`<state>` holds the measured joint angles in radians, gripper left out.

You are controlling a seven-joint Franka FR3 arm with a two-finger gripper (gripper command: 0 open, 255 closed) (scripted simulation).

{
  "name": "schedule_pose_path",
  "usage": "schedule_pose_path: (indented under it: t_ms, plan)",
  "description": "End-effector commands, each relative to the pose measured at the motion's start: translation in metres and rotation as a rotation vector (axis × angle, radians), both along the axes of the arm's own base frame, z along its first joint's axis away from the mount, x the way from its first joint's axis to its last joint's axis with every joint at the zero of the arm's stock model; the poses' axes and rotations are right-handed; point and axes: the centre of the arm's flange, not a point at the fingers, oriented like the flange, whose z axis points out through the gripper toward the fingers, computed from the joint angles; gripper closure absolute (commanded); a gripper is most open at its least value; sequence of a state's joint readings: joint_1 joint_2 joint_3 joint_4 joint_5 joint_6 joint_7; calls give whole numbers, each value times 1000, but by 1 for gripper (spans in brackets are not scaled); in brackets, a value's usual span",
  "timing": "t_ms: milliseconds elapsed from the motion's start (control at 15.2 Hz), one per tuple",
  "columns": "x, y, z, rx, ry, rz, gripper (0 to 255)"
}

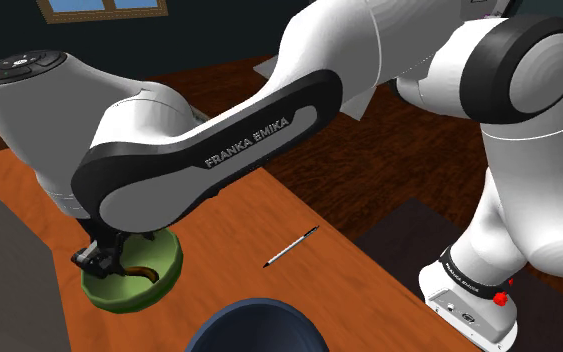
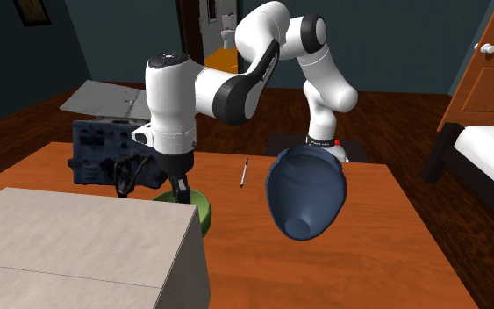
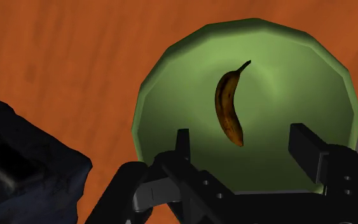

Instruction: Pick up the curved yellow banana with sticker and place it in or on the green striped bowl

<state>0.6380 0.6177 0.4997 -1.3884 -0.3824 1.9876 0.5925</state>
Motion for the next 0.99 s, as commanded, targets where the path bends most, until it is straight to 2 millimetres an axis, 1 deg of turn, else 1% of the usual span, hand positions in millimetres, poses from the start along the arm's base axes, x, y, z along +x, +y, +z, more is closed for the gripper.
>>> schedule_pose_path:
  t_ms: [0,198,396,462,924]
  plan:
    - [0,0,0,0,0,0,0]
    - [0,0,0,0,0,0,0]
    - [-4,-1,39,0,0,0,0]
    - [-5,-1,50,0,0,0,0]
    - [-5,-1,50,0,0,0,0]
